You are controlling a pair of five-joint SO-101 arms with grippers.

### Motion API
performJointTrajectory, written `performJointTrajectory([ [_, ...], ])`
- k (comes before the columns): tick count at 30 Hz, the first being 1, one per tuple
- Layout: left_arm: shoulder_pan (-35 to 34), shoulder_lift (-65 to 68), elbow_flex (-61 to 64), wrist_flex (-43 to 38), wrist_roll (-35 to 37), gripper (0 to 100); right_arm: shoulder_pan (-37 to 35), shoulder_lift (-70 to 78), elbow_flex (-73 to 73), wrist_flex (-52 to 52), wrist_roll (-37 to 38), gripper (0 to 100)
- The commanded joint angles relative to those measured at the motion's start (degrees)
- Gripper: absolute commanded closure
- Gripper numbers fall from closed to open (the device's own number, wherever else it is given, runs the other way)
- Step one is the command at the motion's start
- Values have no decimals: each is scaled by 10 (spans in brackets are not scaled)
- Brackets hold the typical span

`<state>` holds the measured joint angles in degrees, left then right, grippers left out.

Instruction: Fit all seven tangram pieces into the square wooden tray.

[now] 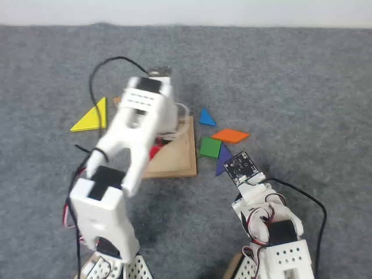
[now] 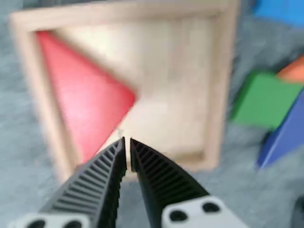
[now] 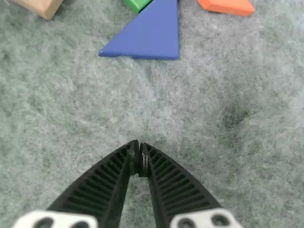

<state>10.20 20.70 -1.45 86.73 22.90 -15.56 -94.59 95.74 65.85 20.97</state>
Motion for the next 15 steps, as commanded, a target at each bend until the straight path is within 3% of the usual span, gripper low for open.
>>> performJointTrajectory([
  [1,37,44,-5,-131,83,990,6,4,2,1,-3,992],
  [8,4,100,-102,-43,58,990,6,4,2,1,-3,992],
  [15,-36,126,-103,-11,34,990,6,4,2,1,-3,992],
])
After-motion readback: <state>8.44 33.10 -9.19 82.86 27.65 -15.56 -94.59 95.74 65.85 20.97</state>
